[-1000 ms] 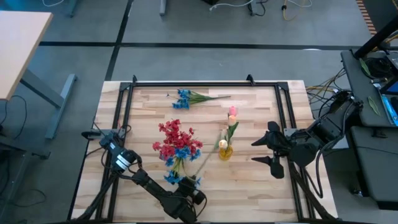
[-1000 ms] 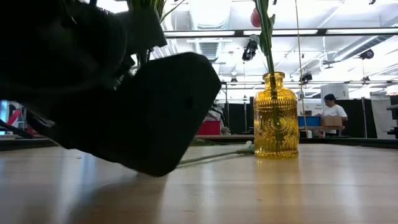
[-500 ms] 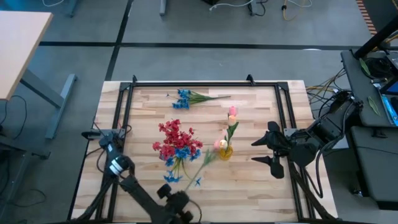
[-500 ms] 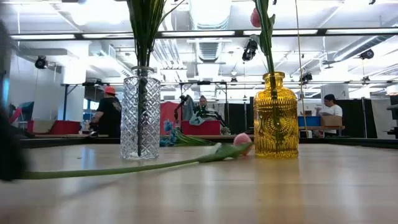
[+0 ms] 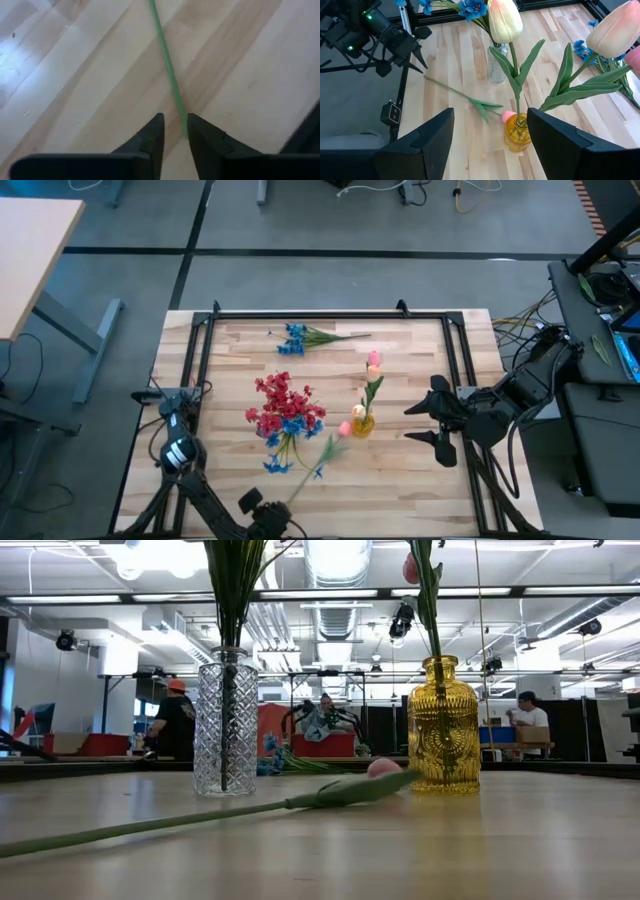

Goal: Sort flowers into vase by color
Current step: Put the pink flower into the yellow vase

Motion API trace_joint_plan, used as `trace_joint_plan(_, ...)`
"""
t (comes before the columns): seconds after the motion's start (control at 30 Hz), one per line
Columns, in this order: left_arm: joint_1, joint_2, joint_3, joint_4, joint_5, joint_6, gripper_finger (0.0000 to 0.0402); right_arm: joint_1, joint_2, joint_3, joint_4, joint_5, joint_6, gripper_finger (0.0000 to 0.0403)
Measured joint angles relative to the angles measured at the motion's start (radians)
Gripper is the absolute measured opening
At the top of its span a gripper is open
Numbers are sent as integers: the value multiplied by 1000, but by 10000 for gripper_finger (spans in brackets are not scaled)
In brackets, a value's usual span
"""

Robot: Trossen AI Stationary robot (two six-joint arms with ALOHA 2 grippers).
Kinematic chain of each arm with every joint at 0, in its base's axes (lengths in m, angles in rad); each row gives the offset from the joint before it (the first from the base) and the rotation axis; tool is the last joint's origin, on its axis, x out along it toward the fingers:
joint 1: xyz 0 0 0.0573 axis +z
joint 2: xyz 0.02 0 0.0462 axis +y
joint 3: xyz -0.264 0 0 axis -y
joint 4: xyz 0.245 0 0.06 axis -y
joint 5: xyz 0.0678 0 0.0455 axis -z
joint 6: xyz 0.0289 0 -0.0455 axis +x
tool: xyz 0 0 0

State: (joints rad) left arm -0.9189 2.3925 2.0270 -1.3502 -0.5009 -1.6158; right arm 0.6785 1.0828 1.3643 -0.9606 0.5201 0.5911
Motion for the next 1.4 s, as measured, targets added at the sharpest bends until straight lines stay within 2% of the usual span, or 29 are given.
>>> trace_joint_plan(0.1,21,0,7,-7,-44,9,98,0,0,0,0,0,0,240)
trace_joint_plan(0.23,55,-1,30,-4,-335,54,124,0,0,0,0,0,-8,241)
trace_joint_plan(0.3,83,-1,29,-10,-418,91,132,0,0,0,0,1,-11,243)
trace_joint_plan(0.4,128,-1,5,11,-444,142,143,0,0,0,0,0,-12,247)
trace_joint_plan(0.67,193,-2,-141,241,-487,324,173,0,0,0,0,0,-15,252)
trace_joint_plan(0.77,200,-2,-182,268,-484,334,159,0,0,0,0,0,-15,250)
trace_joint_plan(1.0,222,-23,-256,357,-477,391,97,0,0,0,1,3,-15,252)
trace_joint_plan(1.13,227,-73,-257,357,-381,512,72,0,0,0,9,3,-15,253)
trace_joint_plan(1.3,167,-179,-257,362,-414,617,22,0,0,0,9,3,-15,254)
trace_joint_plan(1.4,115,-243,-281,406,-485,664,5,0,0,0,9,3,-15,254)
